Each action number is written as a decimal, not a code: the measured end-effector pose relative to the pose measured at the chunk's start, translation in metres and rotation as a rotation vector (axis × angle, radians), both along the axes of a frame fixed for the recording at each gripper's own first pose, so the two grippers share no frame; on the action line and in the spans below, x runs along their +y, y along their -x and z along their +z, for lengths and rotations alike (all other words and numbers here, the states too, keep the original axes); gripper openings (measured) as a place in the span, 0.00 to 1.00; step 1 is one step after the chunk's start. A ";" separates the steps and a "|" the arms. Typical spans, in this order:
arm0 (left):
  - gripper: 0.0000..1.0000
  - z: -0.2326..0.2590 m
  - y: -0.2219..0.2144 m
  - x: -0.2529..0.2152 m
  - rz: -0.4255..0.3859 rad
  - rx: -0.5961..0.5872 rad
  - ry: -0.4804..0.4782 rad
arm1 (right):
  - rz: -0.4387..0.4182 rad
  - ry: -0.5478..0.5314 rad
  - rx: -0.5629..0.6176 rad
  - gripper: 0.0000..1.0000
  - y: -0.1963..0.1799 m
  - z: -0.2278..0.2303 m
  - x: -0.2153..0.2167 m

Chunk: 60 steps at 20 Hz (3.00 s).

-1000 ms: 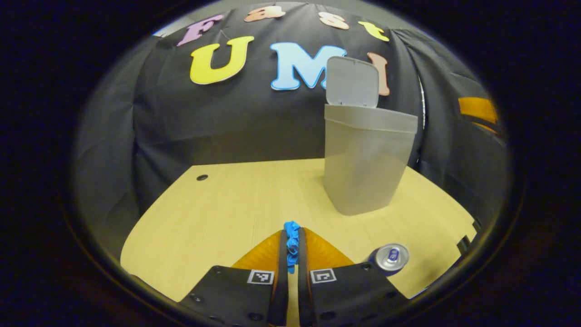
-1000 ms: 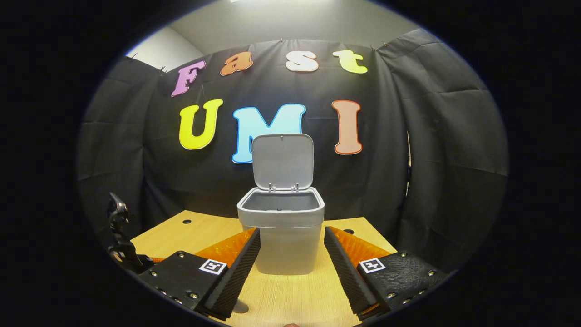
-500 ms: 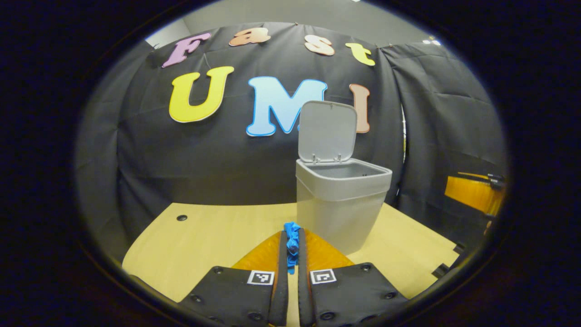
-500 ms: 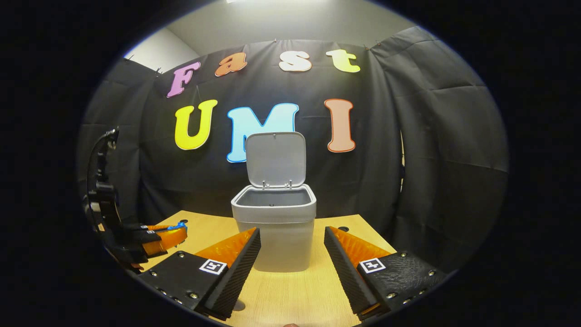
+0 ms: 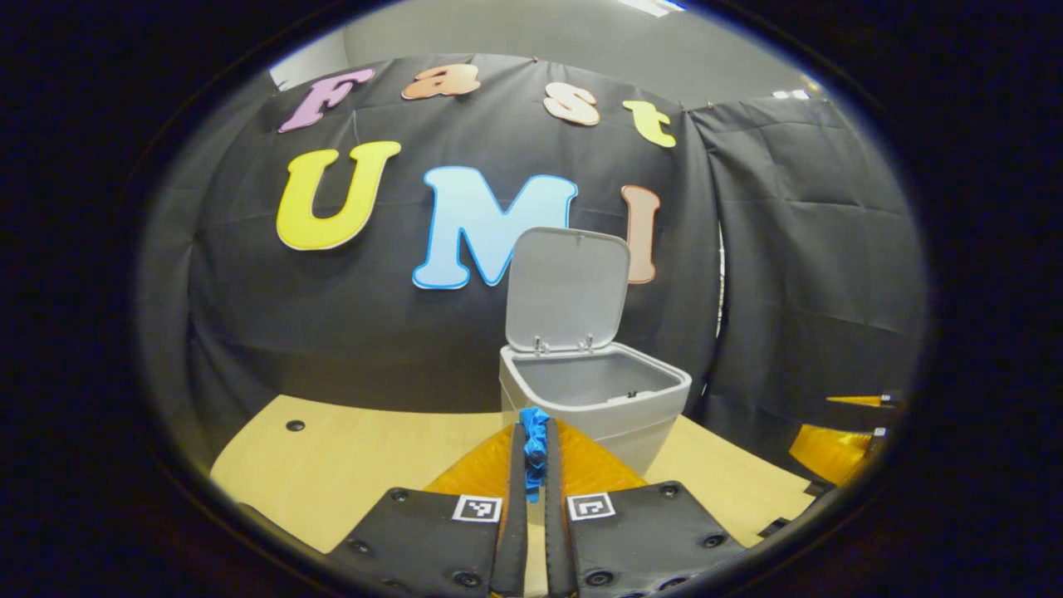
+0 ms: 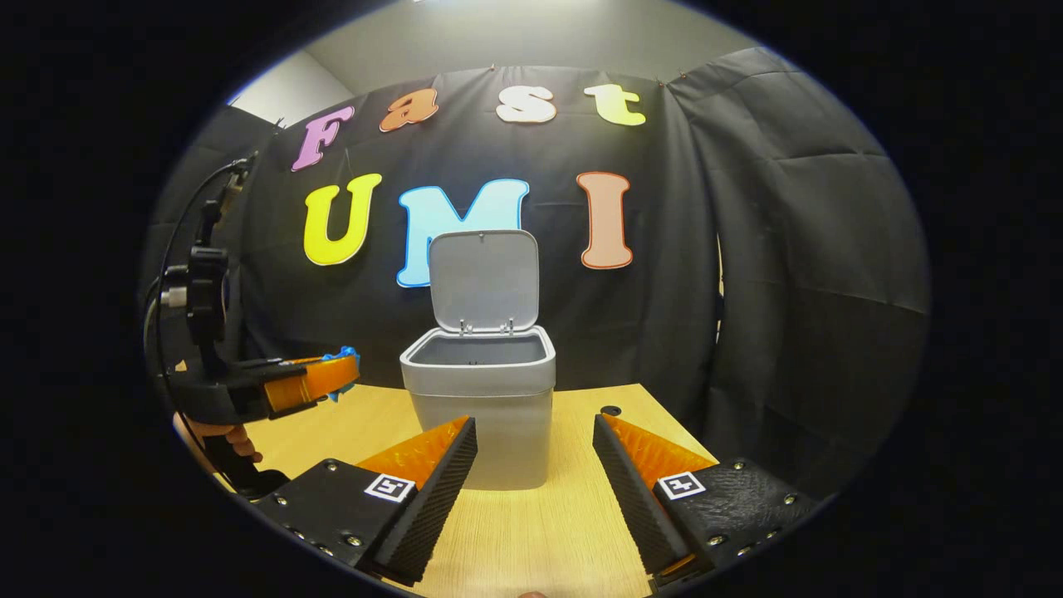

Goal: Press the lid of the desktop garbage bin to open it, pick up the crumpled paper on the desktop and throw it into the bin, then pick up the pop can on the desktop and drop it into the bin, and finally close the garbage bin lid.

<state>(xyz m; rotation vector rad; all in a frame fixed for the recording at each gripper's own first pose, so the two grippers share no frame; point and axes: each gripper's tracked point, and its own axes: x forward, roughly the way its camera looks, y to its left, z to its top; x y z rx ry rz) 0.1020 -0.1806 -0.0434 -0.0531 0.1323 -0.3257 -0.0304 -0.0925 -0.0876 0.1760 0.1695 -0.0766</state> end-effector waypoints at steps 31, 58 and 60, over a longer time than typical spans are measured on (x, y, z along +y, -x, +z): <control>0.82 -0.007 -0.107 -0.069 -0.101 -0.019 -0.076 | -0.082 0.040 0.090 0.91 -0.008 -0.012 -0.017; 0.96 0.033 0.023 0.080 0.173 -0.113 -0.057 | 0.346 -0.019 0.060 0.96 0.012 -0.017 0.128; 0.96 0.031 0.032 0.091 0.183 -0.106 -0.050 | 0.373 -0.029 0.081 0.96 0.013 -0.023 0.141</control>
